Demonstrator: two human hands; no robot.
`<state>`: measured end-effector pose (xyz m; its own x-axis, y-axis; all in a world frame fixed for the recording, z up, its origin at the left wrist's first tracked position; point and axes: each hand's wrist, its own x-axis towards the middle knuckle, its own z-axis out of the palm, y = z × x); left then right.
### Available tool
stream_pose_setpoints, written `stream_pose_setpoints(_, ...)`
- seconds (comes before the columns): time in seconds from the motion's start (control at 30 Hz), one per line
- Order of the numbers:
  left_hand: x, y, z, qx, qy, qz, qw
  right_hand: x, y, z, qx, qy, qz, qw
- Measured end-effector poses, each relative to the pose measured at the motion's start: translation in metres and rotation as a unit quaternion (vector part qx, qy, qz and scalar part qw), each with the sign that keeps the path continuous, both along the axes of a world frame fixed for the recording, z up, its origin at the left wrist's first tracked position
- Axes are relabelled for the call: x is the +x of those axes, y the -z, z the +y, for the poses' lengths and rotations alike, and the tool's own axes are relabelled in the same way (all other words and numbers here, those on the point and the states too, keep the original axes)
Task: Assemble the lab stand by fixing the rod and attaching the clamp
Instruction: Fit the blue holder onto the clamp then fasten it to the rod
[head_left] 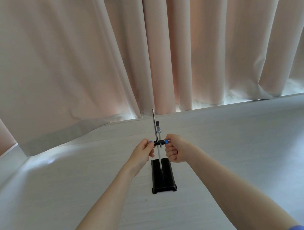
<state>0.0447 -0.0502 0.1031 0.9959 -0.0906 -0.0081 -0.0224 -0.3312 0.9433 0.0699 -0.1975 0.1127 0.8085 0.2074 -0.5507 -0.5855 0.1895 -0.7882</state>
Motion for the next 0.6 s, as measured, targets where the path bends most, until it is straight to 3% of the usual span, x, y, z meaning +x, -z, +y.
stream_pose_setpoints(0.13,-0.007,0.007,-0.005,-0.056,-0.038,0.02,0.998,-0.004,0.015,-0.001,-0.07,0.019,-0.067,0.995)
stream_pose_setpoints(0.23,-0.012,0.009,-0.013,-0.076,-0.058,-0.023,0.995,-0.007,0.028,0.001,-0.163,-0.017,-0.162,0.973)
stream_pose_setpoints(0.4,-0.008,0.0,-0.036,0.038,-0.115,-0.083,0.989,-0.015,0.046,0.007,-0.258,-0.148,-0.245,0.923)
stream_pose_setpoints(0.6,-0.004,-0.011,-0.032,0.14,-0.129,-0.152,0.97,-0.014,0.052,0.008,-0.348,-0.13,-0.34,0.864)
